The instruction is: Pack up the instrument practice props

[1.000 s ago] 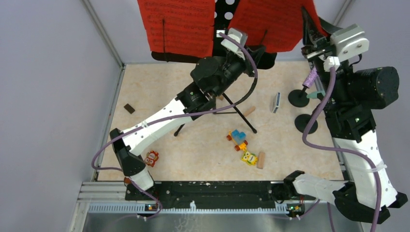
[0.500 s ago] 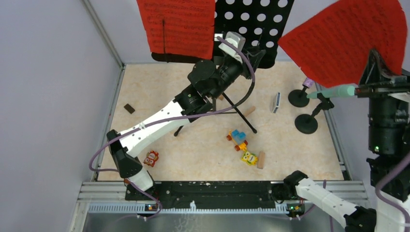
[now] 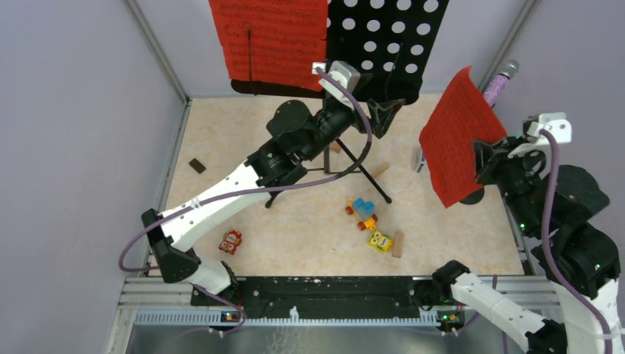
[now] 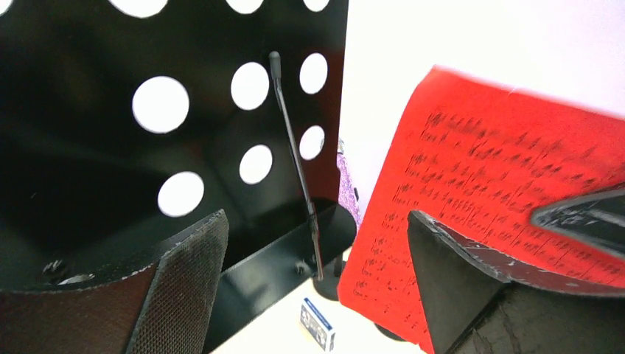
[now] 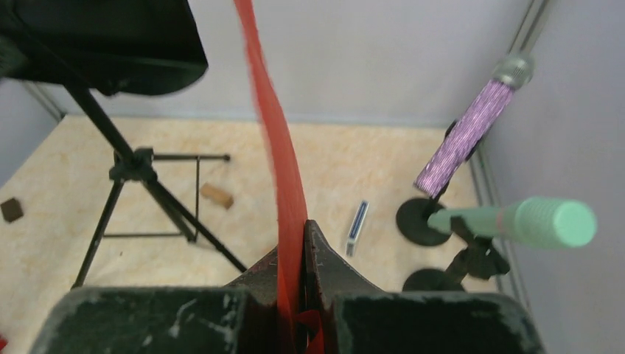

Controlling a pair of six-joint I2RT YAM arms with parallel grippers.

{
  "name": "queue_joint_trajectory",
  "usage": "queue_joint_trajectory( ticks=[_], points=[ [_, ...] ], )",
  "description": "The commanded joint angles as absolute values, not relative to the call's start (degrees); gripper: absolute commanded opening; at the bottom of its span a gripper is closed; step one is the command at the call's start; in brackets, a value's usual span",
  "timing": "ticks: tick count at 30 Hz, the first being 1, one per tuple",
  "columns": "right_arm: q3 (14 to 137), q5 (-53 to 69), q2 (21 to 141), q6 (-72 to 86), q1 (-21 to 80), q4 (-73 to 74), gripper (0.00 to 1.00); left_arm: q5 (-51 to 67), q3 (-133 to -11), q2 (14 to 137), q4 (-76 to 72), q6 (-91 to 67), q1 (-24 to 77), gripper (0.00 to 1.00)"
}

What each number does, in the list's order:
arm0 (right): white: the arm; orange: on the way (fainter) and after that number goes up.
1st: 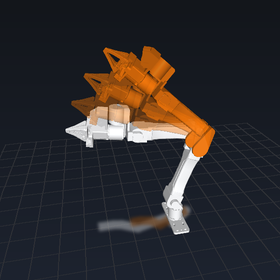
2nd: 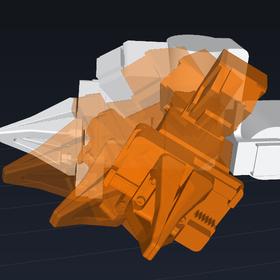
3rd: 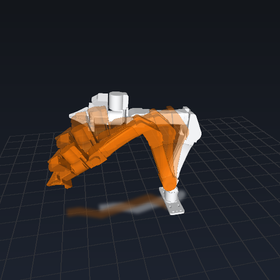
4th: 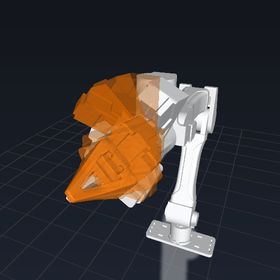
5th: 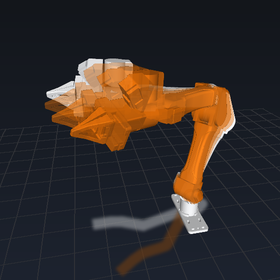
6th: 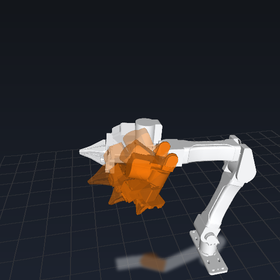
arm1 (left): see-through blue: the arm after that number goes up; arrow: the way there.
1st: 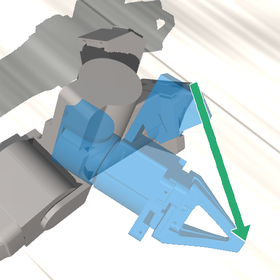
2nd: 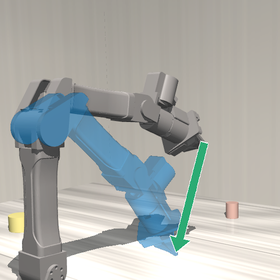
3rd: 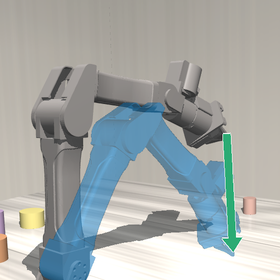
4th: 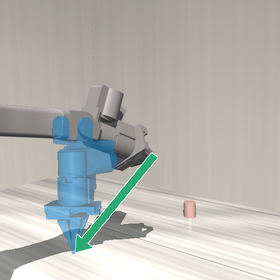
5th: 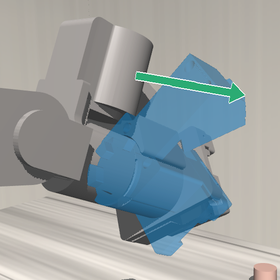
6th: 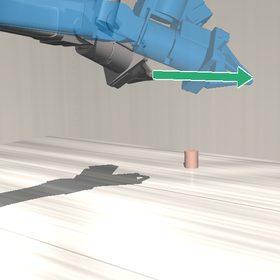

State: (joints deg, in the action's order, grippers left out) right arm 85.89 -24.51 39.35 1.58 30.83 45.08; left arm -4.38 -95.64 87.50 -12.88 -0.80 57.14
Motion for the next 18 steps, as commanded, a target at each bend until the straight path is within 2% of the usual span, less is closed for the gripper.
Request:
queue_joint_trajectory(
  ticks=[1, 12, 14, 18],
  points=[
    [82.7, -22.9, 38.6, 11.9, 30.4, 52.4, 0.00, -4.2, -92.0, 80.9, -12.0, -1.1, 57.1, 0.98],
    [64.9, -21.5, 40.4, 21.9, 30.4, 41.2, 0.00, -2.4, -79.1, 66.9, -4.0, -6.2, 57.2, 0.99],
    [62.6, -16.2, 39.4, 22.0, 30.4, 37.3, 0.00, -2.2, -76.1, 63.2, -1.5, -7.4, 57.2, 0.99],
    [57.2, 7.9, 36.2, 22.4, 30.4, 26.3, 0.00, -4.7, -70.1, 55.2, 7.4, -9.9, 57.2, 0.99]
  ],
)
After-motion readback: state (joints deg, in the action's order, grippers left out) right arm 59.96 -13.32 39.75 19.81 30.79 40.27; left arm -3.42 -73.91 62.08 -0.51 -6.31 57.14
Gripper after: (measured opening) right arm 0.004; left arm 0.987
